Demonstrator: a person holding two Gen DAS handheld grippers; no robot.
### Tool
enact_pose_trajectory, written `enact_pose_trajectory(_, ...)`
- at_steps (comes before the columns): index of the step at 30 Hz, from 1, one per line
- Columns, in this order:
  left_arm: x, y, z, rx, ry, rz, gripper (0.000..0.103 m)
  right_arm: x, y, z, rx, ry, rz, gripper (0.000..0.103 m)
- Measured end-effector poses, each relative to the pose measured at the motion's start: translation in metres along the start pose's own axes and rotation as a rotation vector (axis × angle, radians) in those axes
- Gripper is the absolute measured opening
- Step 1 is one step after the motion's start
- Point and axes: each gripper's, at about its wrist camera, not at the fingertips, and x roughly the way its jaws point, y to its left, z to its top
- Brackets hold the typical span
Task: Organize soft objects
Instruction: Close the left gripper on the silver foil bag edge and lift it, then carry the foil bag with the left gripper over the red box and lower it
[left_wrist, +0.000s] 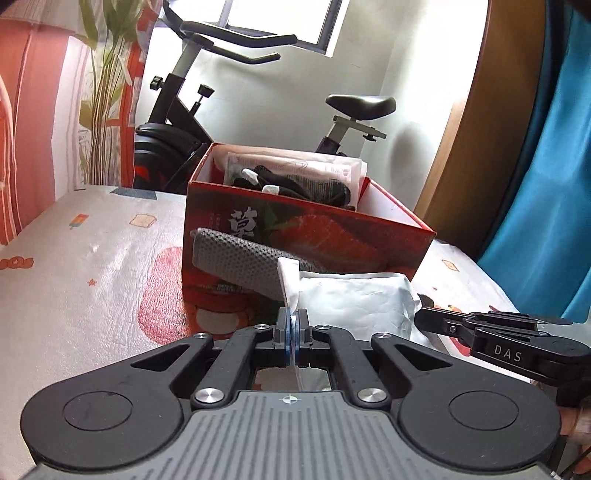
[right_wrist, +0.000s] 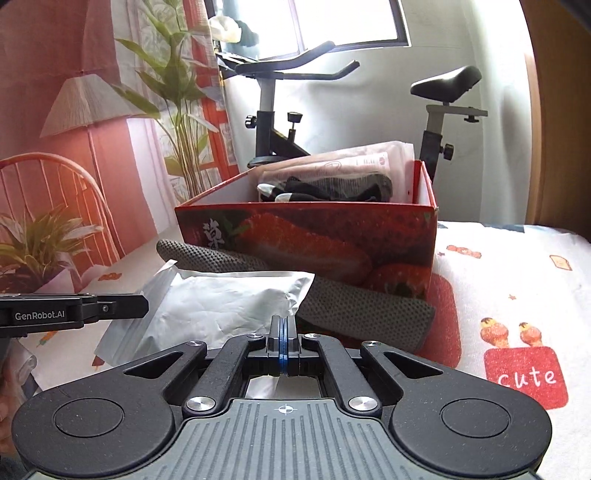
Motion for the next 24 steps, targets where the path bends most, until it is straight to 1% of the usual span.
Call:
enact_pose_trajectory(10, -0.002, -0.005, 0.023, 0.035, -0.060, -0.016, 0.003, -0.003, 0.003, 0.022, -0.035, -0.045, -0.009, 0.000)
enact_pose_trajectory(17, 0.001, -0.006, 0.040, 0.046, -0.080, -0.020, 0.003, 0.001, 0.002, 0.044, -0.061, -0.073, -0.007, 0.000)
enact_pose_trajectory(24, 0.002, -0.007, 0.051, 0.052, -0.099, -0.023, 0.003, 0.004, 0.000, 0.056, -0.071, -0.084, -0.009, 0.000)
